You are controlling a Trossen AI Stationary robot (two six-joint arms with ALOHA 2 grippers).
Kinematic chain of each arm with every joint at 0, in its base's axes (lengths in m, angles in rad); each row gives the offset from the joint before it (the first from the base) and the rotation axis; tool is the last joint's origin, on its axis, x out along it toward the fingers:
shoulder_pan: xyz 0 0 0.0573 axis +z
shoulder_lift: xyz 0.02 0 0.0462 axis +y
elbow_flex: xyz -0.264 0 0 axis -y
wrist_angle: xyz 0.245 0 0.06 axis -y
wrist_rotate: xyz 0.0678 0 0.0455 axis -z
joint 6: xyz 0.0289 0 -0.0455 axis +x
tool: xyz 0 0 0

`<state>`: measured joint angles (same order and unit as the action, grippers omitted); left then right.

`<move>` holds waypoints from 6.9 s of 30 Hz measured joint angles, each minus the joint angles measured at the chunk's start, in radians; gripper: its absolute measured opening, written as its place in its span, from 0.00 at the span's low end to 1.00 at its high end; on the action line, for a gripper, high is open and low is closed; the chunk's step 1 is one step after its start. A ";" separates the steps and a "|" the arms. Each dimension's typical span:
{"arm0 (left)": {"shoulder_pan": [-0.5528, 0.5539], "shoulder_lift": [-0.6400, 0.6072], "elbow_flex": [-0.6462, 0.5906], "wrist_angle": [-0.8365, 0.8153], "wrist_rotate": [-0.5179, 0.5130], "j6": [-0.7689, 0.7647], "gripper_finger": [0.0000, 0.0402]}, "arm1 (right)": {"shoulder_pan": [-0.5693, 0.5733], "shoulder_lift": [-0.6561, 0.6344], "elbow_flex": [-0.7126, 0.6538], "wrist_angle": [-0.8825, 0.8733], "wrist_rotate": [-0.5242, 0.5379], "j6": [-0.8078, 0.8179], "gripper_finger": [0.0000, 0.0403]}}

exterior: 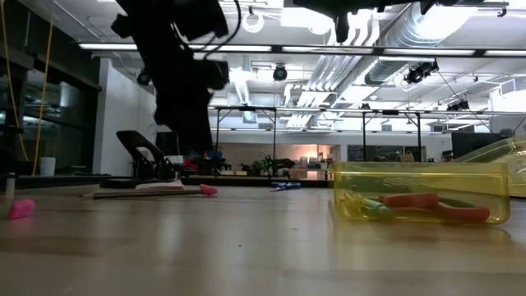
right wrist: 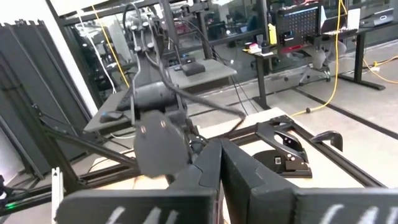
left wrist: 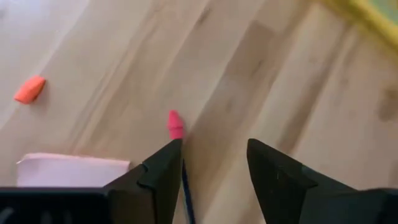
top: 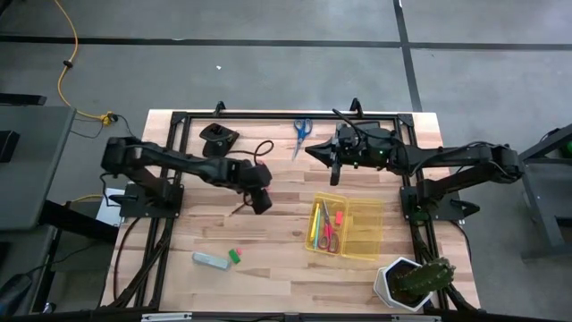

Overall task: Pack school essentials
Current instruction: Put the black pencil into the supply box

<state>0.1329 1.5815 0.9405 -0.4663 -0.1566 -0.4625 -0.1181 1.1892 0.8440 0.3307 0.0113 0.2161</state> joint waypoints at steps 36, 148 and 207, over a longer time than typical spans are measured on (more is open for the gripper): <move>0.028 0.209 0.000 0.107 -0.053 0.080 0.04 | 0.000 0.000 0.000 -0.021 0.004 -0.016 0.00; 0.128 -0.938 -0.136 0.357 0.206 0.231 0.39 | 0.104 -0.209 -0.137 -0.248 0.050 0.141 0.00; 0.115 -1.006 -0.174 0.350 0.063 0.231 0.39 | 0.454 0.325 -0.271 -0.183 0.214 1.619 0.08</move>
<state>0.2478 0.5758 0.7666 -0.1165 -0.0940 -0.2317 0.3355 1.5146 0.5732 0.1474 0.2256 1.8355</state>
